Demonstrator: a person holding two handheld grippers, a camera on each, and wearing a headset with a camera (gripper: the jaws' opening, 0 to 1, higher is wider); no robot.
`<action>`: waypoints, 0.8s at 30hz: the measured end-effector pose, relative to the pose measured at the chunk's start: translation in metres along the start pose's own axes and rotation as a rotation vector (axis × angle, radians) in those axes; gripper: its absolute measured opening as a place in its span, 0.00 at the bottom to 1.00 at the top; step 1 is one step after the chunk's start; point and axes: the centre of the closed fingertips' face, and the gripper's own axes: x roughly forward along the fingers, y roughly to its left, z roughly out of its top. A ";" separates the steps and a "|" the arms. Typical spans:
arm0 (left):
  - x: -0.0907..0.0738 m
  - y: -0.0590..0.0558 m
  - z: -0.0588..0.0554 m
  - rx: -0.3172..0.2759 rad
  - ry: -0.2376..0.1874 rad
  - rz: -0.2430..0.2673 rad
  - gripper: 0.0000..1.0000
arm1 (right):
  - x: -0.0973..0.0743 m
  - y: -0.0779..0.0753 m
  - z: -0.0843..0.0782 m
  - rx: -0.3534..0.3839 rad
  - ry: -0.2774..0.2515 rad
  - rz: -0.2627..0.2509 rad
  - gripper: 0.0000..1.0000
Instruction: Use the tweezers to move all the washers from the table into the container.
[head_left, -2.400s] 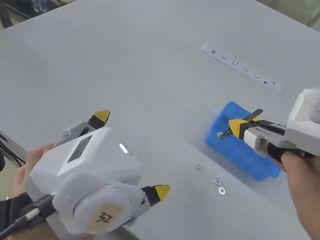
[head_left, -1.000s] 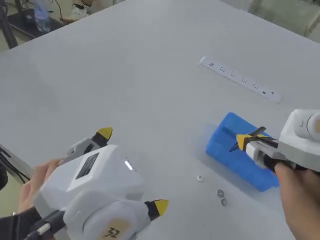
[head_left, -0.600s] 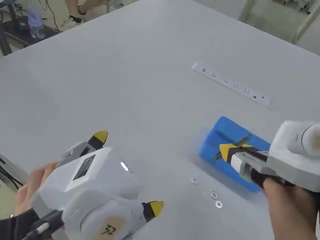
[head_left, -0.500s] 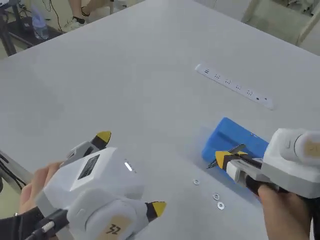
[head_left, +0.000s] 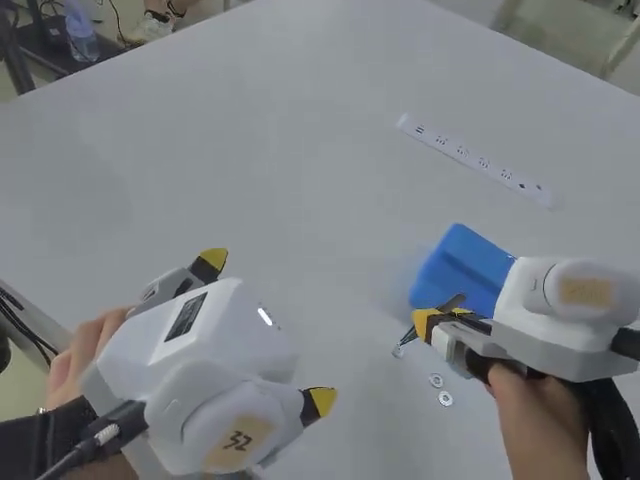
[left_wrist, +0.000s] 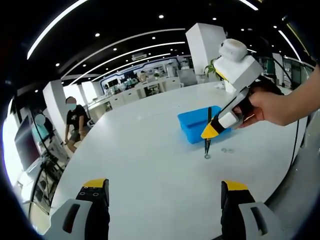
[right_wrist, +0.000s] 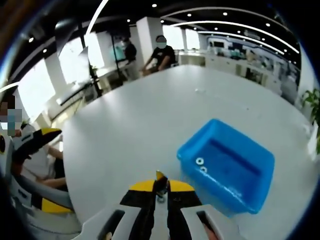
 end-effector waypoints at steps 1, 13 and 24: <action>0.000 -0.001 0.000 0.003 0.003 -0.002 0.95 | 0.000 0.000 -0.001 0.002 -0.002 0.001 0.04; 0.000 0.000 -0.002 0.005 0.010 -0.001 0.95 | 0.003 0.003 -0.002 -0.033 -0.001 -0.013 0.04; 0.000 -0.001 -0.001 0.005 0.006 -0.008 0.95 | 0.004 0.008 -0.001 -0.102 -0.012 -0.027 0.03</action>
